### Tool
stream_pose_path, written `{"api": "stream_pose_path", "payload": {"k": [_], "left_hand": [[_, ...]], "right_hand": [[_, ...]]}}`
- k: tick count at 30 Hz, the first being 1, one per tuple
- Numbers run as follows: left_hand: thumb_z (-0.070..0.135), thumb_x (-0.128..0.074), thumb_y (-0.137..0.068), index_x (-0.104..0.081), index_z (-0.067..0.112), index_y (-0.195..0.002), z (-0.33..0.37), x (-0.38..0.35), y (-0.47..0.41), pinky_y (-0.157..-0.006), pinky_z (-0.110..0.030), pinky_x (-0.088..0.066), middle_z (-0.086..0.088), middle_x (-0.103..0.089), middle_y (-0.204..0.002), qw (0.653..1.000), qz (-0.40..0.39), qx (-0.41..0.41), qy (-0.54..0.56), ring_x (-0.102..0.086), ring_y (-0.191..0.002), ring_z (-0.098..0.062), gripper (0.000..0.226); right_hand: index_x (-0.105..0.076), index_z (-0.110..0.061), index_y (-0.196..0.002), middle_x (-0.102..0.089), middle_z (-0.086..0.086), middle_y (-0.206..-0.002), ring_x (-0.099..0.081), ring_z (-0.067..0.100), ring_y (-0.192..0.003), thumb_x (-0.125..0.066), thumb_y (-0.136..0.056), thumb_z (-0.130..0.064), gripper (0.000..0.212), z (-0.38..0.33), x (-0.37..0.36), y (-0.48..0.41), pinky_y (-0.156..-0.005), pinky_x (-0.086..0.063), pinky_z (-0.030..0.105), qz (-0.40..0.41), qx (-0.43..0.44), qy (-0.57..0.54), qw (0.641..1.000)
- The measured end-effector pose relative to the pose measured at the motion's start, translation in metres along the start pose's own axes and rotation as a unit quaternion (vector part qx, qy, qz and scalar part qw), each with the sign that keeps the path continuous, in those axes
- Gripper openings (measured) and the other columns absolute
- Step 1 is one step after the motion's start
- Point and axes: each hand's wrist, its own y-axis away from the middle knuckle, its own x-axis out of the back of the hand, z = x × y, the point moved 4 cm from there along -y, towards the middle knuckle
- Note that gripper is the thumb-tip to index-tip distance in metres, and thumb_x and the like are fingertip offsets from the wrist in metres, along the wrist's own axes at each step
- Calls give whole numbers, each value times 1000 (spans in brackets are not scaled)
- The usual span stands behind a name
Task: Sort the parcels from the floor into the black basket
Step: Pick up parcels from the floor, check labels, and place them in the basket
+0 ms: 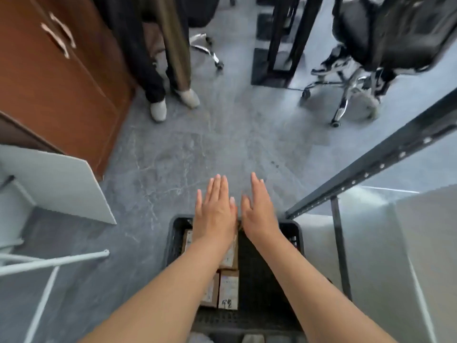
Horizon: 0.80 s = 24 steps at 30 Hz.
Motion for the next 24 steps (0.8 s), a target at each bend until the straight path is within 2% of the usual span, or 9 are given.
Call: {"api": "stream_pose_path", "payload": {"k": [3,6,10,13,17,20,22,24], "left_hand": [[37,-5,-95,-16,12,-156,36,123,-12,-122,-42,-2,-3,-13,-164,991,123,-56,19,-8,-152,-15,67],[37,-10,-93,-28,10,-153,72,242,-2,-121,-46,-12,-6,-26,-161,968,229,-99,21,-22,-150,-19,68],[32,-21,-99,-31,10,-153,118,367,44,-121,-43,-12,-5,-28,-160,935,321,-145,37,-23,-149,-17,59],[31,-24,-100,-30,10,-153,146,428,77,-120,-37,-4,-4,-25,-161,916,362,-168,27,-20,-150,-15,58],[33,-15,-104,-7,17,-158,168,493,95,-123,-38,6,5,1,-165,907,376,-189,15,7,-151,-7,57],[32,-21,-104,-10,15,-157,178,533,104,-123,-40,1,1,-4,-165,883,420,-210,8,1,-152,-11,57],[32,-23,-103,-12,14,-157,183,551,110,-123,-43,-2,1,-6,-165,874,433,-221,17,0,-152,-12,58],[32,-23,-103,-9,13,-158,189,560,117,-123,-43,2,1,-2,-165,865,433,-251,21,3,-152,-11,60]], "right_hand": [[-15,-15,-157,-16,-2,-164,-3,11,-152,-39,-103,-15,59,-91,92,9,-122,-1,33,66,74,53,994],[-13,-16,-157,-14,-3,-164,-1,10,-152,-39,-102,-13,61,-180,182,34,-122,-1,34,123,131,84,980],[-9,-14,-158,-10,-3,-165,1,11,-152,-43,-84,7,84,-290,276,76,-124,-3,36,192,179,90,961],[-7,-15,-158,-6,-5,-165,5,9,-151,-43,-79,8,90,-357,317,111,-124,2,36,243,219,94,940],[0,-18,-158,4,-9,-164,15,3,-148,-46,-83,-1,89,-418,346,153,-120,13,30,290,282,140,904],[1,-19,-158,8,-8,-164,19,4,-147,-48,-87,-5,88,-440,364,180,-122,13,36,327,303,180,877],[3,-20,-158,10,-9,-164,22,4,-146,-48,-89,-8,86,-446,371,195,-122,12,38,351,287,187,871],[4,-21,-158,11,-8,-164,21,5,-147,-48,-91,-10,86,-446,376,210,-122,11,40,377,261,195,867]]}}
